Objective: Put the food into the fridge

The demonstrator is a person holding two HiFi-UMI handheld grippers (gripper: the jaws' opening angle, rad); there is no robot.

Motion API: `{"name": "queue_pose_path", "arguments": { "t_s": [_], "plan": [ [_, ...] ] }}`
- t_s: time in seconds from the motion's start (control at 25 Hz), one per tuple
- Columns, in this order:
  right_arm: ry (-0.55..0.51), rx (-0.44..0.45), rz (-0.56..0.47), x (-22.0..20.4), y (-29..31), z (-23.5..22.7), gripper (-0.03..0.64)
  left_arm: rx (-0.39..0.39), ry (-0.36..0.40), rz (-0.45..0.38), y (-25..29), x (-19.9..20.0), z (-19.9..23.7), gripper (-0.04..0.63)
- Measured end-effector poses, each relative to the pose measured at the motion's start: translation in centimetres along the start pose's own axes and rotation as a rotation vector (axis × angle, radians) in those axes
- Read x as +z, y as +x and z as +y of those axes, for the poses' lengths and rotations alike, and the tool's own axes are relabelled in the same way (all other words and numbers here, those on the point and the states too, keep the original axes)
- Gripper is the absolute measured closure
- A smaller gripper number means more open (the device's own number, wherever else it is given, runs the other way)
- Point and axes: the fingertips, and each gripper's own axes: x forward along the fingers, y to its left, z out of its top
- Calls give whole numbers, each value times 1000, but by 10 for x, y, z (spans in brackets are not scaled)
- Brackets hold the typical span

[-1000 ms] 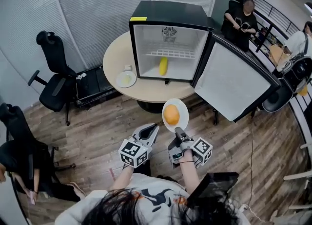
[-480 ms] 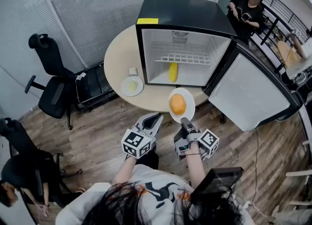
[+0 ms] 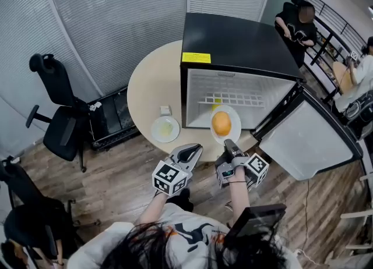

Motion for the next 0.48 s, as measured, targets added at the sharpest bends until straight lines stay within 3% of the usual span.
{"name": "queue_pose_path", "arguments": {
  "t_s": [0.48],
  "plan": [
    [25,1,-130,55,93,29,575,-47,-13,7,24,8,43,583]
  ]
}}
